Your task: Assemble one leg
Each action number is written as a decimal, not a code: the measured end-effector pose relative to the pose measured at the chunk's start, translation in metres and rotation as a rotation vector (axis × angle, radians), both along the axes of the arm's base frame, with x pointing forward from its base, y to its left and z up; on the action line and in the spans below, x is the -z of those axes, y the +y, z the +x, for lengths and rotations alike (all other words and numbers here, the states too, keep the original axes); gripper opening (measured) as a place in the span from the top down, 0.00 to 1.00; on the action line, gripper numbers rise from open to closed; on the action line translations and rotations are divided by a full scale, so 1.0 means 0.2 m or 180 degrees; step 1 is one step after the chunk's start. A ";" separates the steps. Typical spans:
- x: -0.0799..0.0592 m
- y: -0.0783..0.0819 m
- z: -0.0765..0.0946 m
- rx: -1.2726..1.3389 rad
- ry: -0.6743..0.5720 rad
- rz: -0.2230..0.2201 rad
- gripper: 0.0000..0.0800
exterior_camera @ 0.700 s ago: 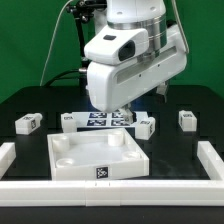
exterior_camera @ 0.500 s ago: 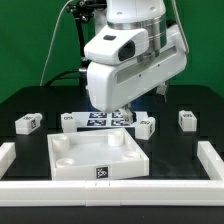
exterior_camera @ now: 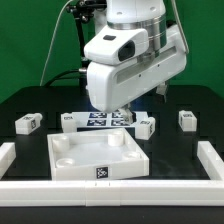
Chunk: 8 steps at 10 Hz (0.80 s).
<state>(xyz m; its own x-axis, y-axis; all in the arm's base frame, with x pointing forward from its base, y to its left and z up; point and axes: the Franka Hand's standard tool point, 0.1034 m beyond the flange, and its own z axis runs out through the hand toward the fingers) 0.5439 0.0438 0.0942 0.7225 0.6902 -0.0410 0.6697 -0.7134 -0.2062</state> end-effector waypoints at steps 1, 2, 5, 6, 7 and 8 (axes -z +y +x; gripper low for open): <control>0.02 -0.01 -0.02 -0.0255 -0.0093 -0.0023 0.19; 0.04 -0.02 -0.06 -0.0491 -0.0135 -0.0031 0.19; 0.11 -0.14 -0.15 -0.1179 -0.0145 0.0003 0.19; 0.12 -0.17 -0.16 -0.1275 -0.0149 0.0004 0.19; 0.12 -0.16 -0.16 -0.1189 -0.0147 -0.0011 0.19; 0.12 -0.16 -0.16 -0.1194 -0.0147 -0.0010 0.19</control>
Offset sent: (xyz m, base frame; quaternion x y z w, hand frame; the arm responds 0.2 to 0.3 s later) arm -0.0268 -0.0258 -0.0157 -0.0053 -0.0186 -0.1625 0.9865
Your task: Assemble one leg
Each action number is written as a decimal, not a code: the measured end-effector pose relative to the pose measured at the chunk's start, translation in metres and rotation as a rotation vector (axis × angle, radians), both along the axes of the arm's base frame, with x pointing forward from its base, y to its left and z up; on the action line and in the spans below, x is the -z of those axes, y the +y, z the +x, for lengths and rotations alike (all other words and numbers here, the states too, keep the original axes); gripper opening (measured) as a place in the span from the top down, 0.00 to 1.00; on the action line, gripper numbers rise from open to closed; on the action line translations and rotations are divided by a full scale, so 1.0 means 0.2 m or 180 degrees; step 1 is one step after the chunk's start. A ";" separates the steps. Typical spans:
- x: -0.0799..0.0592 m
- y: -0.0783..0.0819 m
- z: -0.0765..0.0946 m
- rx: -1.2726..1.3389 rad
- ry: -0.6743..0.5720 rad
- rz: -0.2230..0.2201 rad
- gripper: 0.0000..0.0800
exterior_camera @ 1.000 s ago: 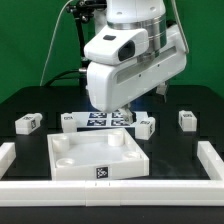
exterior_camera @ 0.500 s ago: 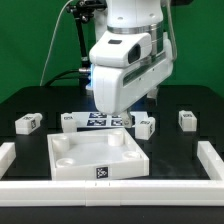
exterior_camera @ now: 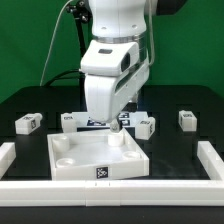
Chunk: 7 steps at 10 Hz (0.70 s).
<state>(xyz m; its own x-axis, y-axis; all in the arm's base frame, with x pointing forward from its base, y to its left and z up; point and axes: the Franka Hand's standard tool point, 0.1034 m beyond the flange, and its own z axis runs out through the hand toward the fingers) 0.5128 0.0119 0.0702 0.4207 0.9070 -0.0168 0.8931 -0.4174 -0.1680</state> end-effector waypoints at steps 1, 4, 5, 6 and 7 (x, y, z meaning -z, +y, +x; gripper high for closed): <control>0.00 0.00 0.00 0.0003 0.0000 0.0000 0.19; 0.06 -0.04 -0.04 -0.0682 -0.0333 0.0005 0.19; 0.09 -0.06 -0.07 -0.1021 -0.0439 -0.0015 0.19; 0.11 -0.07 -0.08 -0.1289 -0.0425 -0.0070 0.19; 0.11 -0.07 -0.09 -0.1467 -0.0407 -0.0131 0.19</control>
Offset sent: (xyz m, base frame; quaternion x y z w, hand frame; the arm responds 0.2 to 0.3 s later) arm -0.0309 -0.0128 -0.0152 -0.0785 0.0280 -0.1931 0.9776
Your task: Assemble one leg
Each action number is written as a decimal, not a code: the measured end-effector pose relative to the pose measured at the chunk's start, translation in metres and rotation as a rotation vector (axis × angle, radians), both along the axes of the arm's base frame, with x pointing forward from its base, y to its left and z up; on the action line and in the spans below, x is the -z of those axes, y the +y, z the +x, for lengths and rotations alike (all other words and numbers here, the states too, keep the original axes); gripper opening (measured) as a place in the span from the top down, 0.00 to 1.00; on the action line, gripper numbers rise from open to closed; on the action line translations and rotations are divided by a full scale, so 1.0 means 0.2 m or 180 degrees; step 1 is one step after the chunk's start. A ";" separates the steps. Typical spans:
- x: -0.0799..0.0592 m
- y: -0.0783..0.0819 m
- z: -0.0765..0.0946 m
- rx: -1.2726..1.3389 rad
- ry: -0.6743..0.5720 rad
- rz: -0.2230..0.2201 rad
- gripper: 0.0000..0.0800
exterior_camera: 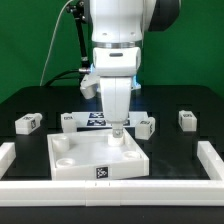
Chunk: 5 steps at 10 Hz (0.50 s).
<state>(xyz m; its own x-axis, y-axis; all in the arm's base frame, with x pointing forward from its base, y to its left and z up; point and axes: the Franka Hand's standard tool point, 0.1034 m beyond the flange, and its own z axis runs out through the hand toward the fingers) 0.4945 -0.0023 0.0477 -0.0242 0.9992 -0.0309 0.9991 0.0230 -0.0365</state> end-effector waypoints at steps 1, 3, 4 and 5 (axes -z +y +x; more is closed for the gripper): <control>-0.01 -0.01 0.00 0.0003 -0.0011 -0.0009 0.19; 0.00 -0.01 0.00 0.0005 -0.0001 -0.0007 0.19; 0.00 -0.01 0.00 0.0005 0.0000 -0.0007 0.19; 0.01 -0.03 -0.01 -0.0177 0.0007 0.0003 0.19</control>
Offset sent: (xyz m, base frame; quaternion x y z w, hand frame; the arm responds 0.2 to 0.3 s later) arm 0.0000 0.0000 0.0000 0.0000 0.0000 0.0000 1.0000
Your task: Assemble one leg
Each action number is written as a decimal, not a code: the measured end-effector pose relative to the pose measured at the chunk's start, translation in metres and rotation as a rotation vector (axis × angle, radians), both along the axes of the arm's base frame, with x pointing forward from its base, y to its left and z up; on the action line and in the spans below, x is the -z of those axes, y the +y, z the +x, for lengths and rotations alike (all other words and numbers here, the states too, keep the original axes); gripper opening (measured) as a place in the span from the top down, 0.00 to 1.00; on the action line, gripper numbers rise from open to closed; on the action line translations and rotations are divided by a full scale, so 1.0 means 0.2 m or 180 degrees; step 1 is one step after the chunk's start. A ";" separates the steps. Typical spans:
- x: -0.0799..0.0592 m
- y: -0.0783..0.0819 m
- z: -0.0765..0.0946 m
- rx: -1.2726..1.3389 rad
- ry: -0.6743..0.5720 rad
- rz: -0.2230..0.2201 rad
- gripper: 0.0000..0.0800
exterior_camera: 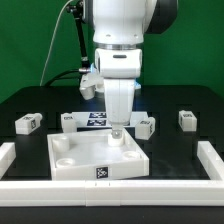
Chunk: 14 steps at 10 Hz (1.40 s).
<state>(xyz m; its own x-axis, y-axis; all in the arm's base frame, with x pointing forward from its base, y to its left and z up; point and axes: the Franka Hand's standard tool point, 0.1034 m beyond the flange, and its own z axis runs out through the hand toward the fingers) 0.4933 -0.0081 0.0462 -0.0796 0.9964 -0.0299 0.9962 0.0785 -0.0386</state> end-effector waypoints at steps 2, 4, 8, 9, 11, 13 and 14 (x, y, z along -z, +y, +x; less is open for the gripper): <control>0.03 -0.09 -0.04 -0.0274 0.0028 0.0026 0.19; 0.06 -0.18 -0.10 -0.0393 0.0099 0.0047 0.19; 0.16 -0.27 -0.17 -0.0725 0.0156 0.0144 0.19; 0.18 -0.25 -0.17 -0.0715 0.0158 0.0152 0.19; 0.18 -0.24 -0.17 -0.0543 0.0176 0.0142 0.22; 0.17 -0.23 -0.17 -0.0483 0.0207 0.0135 0.45; 0.17 -0.23 -0.17 -0.0478 0.0207 0.0136 0.66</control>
Offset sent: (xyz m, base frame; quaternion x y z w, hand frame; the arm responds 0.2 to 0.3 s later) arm -0.0246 -0.0166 -0.0071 0.0052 0.0327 -0.0759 0.9966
